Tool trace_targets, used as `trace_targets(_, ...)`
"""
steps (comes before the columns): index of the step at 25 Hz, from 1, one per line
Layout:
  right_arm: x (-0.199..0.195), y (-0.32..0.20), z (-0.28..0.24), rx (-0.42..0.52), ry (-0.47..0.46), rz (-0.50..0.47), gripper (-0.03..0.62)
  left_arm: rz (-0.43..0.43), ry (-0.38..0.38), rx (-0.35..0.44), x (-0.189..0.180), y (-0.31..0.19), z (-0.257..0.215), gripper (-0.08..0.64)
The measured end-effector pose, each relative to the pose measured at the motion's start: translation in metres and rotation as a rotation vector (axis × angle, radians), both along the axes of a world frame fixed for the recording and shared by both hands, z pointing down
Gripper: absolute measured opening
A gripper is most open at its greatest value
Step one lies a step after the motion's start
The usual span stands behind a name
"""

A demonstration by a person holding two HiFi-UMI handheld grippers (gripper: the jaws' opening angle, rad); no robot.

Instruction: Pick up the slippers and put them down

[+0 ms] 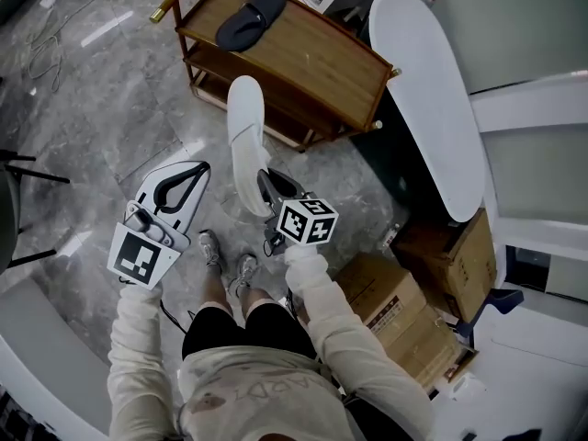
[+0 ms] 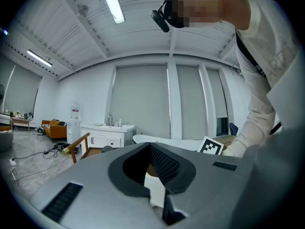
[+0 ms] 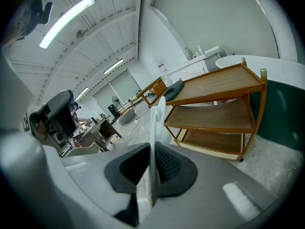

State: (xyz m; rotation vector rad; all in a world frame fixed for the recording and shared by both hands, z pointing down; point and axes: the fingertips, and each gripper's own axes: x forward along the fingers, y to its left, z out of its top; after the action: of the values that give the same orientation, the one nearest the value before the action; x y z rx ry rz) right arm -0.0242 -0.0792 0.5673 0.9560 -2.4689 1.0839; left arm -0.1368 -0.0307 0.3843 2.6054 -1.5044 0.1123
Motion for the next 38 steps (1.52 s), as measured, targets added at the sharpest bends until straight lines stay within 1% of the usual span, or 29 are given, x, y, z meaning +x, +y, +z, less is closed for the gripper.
trace_targets(9, 0.002, 0.005, 0.104, -0.057, 0.046, -0.046, 0.043, -0.026, -0.002, -0.048, 0.007, 0.011, 0.08, 0.003)
trace_targets(13, 0.007, 0.008, 0.158, -0.079, 0.057, -0.054, 0.043, -0.031, -0.004, -0.048, 0.012, 0.014, 0.125, 0.003)
trace_targets(19, 0.015, 0.002, 0.239, -0.092, 0.069, -0.05, 0.043, -0.014, -0.019, -0.036, 0.018, 0.008, 0.195, 0.003)
trace_targets(27, 0.007, -0.019, 0.359, -0.065, 0.072, -0.102, 0.043, -0.01, -0.063, 0.018, 0.015, -0.011, 0.301, 0.003)
trace_targets(31, 0.001, -0.036, 0.426, -0.053, 0.068, -0.118, 0.043, -0.001, -0.098, 0.061, 0.013, -0.02, 0.358, 0.003)
trace_targets(36, -0.002, -0.053, 0.506, -0.054, 0.063, -0.121, 0.043, -0.021, -0.156, 0.1, 0.004, -0.021, 0.427, 0.003)
trace_targets(38, -0.001, -0.055, 0.532, -0.056, 0.064, -0.118, 0.043, -0.03, -0.139, 0.104, 0.002, -0.019, 0.448, 0.003)
